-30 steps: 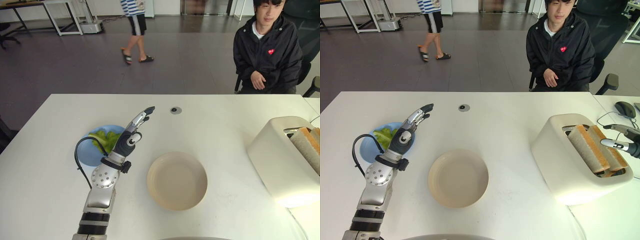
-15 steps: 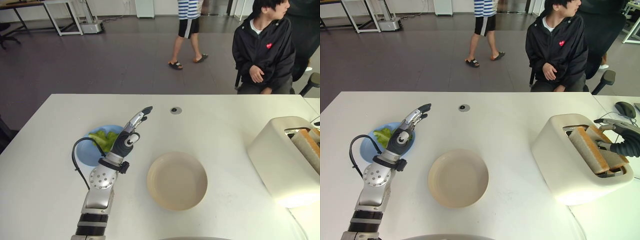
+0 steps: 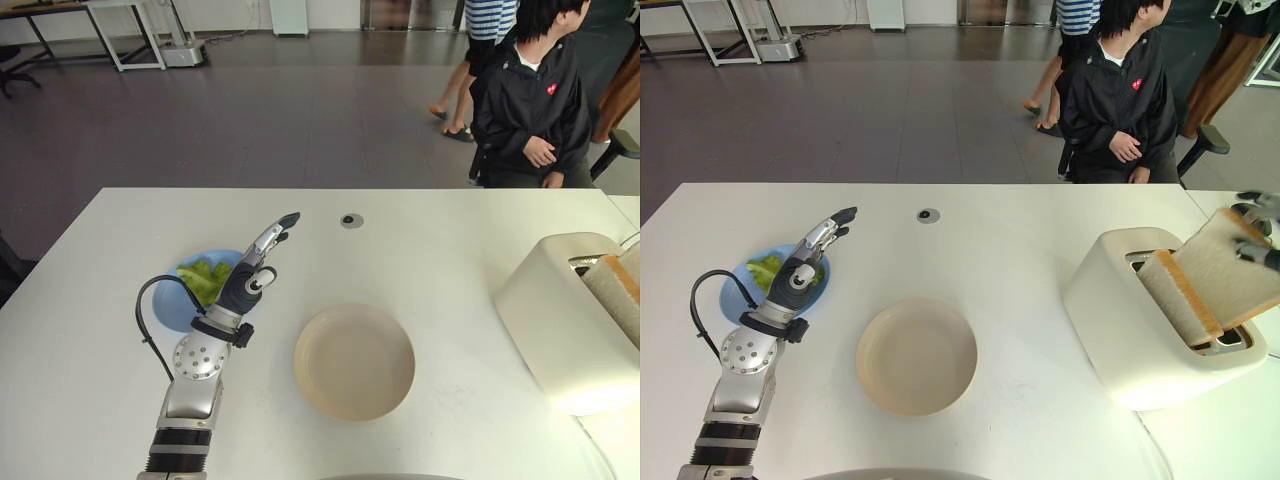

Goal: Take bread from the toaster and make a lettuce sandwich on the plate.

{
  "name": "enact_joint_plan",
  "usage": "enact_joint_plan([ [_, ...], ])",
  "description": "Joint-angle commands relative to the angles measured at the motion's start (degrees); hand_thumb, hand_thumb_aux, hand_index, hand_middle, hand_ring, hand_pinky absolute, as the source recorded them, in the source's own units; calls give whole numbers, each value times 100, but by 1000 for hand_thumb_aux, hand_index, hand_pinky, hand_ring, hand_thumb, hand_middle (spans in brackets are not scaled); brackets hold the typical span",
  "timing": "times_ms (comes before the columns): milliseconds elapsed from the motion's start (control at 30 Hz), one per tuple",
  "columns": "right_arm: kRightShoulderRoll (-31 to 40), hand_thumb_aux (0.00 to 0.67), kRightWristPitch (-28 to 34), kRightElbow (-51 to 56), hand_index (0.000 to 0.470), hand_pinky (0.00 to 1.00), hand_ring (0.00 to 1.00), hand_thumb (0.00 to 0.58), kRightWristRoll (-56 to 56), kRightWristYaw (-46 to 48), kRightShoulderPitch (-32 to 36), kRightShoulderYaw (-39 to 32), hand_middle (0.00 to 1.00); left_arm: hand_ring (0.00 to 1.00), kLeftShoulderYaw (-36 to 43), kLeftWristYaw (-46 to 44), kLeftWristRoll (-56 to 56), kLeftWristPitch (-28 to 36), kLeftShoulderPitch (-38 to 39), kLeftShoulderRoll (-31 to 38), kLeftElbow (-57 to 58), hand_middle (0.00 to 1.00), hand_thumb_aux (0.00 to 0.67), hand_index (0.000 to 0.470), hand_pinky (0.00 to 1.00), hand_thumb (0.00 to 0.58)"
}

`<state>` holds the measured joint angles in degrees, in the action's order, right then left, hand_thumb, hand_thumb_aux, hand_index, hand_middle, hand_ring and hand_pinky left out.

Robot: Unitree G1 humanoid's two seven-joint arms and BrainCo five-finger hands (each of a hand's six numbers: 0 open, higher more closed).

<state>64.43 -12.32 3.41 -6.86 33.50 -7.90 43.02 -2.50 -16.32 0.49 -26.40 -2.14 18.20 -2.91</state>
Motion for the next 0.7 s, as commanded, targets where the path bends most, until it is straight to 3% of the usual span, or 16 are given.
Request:
enact_joint_plan([
  [33, 235, 670, 142, -261, 470, 0, 0, 580, 290, 35, 445, 85, 0, 0, -94, 48, 53, -24, 57, 68, -44, 0, 0, 0, 0, 0],
  [267, 207, 670, 359, -547, 470, 0, 0, 580, 348, -121, 976, -106, 0, 0, -132, 99, 59, 5, 85, 98, -157, 0, 0, 0, 0, 0],
  [400, -62, 670, 330, -1175, 470, 0, 0, 580, 1131, 83, 1301, -523, 0, 0, -150, 110, 66, 51, 119, 118, -264, 0, 0, 0, 0, 0],
  [533, -426, 670, 740, -2331, 470, 0, 0, 580, 2255, 194, 1891, -1456, 0, 0, -301, 94, 70, 52, 151, 259, -336, 0, 0, 0, 0, 0],
  [700, -1224, 670, 1399, -3229, 470, 0, 0, 580, 2672, 501, 2596, -3582, 0, 0, -861, -188, 34, -36, 518, 935, -511, 0, 0, 0, 0, 0],
])
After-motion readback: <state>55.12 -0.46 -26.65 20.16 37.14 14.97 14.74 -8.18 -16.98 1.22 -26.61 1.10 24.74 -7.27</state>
